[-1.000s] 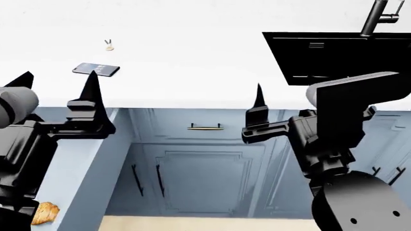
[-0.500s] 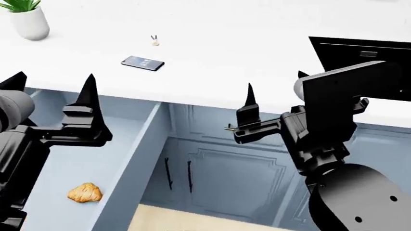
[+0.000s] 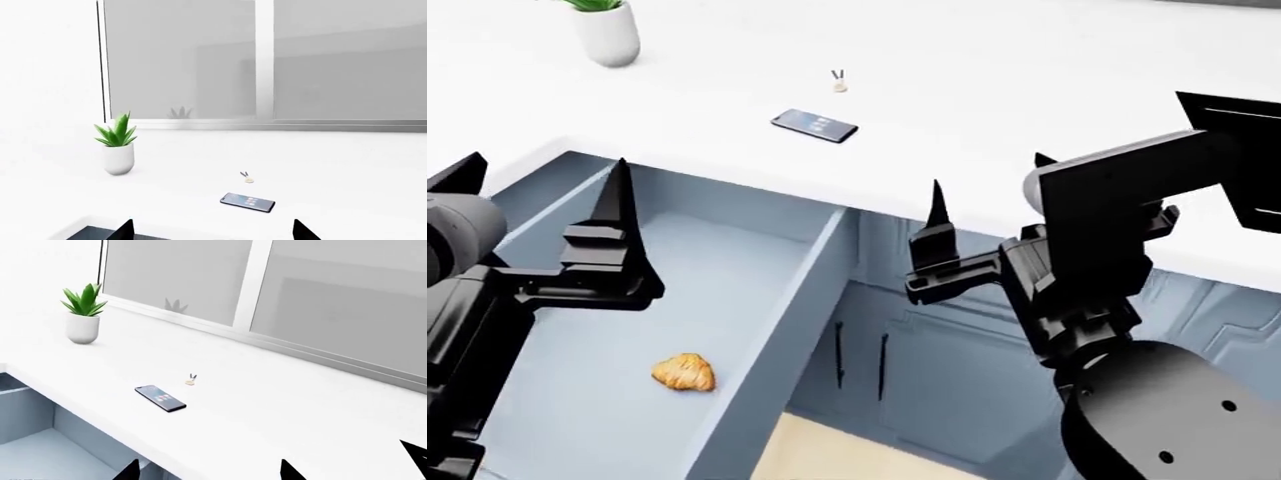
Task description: Close the left drawer.
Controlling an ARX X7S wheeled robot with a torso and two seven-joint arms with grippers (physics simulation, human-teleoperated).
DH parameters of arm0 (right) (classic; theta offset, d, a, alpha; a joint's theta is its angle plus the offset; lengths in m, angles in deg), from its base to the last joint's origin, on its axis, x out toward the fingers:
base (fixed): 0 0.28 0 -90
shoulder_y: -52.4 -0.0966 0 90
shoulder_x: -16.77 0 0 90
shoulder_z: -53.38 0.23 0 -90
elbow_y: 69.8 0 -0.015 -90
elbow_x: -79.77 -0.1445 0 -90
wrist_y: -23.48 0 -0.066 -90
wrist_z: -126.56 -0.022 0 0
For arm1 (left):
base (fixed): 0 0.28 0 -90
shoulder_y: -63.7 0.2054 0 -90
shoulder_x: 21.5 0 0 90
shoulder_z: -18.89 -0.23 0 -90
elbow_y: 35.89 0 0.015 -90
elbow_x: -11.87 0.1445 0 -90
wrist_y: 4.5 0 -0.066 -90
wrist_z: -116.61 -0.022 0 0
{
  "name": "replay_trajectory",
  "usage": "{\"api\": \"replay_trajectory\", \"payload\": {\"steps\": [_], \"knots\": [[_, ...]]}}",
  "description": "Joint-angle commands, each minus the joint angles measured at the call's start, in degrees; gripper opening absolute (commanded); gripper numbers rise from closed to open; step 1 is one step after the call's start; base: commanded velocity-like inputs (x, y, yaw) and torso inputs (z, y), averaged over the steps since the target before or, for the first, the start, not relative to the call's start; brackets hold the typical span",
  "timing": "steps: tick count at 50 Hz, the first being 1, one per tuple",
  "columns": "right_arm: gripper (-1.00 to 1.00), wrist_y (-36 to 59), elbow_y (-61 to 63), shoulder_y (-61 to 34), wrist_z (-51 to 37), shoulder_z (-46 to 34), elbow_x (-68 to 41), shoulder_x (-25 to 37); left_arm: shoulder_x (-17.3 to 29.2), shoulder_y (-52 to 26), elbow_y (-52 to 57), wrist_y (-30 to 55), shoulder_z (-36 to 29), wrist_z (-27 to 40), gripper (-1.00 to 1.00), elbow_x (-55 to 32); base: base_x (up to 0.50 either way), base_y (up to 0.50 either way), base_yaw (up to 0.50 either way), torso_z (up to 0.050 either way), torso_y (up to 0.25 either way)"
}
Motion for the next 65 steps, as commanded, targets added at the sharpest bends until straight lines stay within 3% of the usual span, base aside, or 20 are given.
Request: {"api": "replay_trajectory", "payload": {"steps": [1, 56, 65], "knots": [[1.0, -0.45, -0.41, 0.12, -1.33, -0.12, -1.84, 0.4, 0.25, 0.19, 0.28, -0.15, 0.06, 0.39, 1.0, -0.45, 0.0, 0.0, 0.5, 0.0, 0.0], [1.0, -4.14, -3.23, 0.84, -5.81, -1.31, -6.95, 2.12, 0.84, 0.47, 0.82, -0.78, -0.01, 1.14, 1.0, -1.26, 0.0, 0.0, 0.5, 0.0, 0.0], [1.0, -4.27, -4.15, 1.18, -6.39, -1.09, -7.56, 2.04, 0.94, 0.42, 0.95, -0.84, -0.08, 1.28, 1.0, -1.38, -0.01, 0.01, 0.0, 0.0, 0.0]]}}
